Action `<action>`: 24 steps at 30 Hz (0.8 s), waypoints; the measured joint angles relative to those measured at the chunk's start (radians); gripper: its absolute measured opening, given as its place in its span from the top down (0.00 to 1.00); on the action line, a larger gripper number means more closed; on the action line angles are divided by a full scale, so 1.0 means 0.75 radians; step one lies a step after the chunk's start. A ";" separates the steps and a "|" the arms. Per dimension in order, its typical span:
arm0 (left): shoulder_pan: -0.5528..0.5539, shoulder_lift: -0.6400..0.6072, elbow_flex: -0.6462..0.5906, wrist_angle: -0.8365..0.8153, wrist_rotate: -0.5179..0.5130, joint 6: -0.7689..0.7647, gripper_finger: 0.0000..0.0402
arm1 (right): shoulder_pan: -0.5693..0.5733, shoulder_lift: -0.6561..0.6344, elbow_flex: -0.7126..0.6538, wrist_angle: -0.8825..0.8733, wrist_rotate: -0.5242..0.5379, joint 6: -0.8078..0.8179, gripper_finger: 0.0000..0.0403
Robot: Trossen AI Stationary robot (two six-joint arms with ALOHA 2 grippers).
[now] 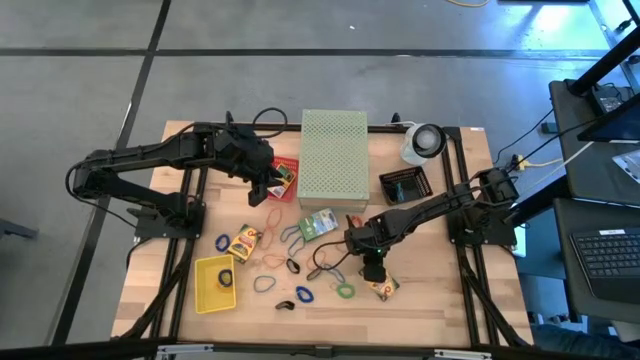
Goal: Pick & Place Office Desk Supplies
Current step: Put the crayola box into the orange bin
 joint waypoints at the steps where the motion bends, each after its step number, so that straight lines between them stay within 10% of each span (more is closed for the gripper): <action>1: 0.000 0.000 0.000 0.000 0.000 0.000 0.76 | 0.000 0.000 -0.001 -0.002 -0.001 -0.003 0.94; 24: 0.000 0.000 0.000 -0.001 0.003 -0.004 0.76 | 0.001 -0.020 0.004 -0.053 0.056 0.083 1.00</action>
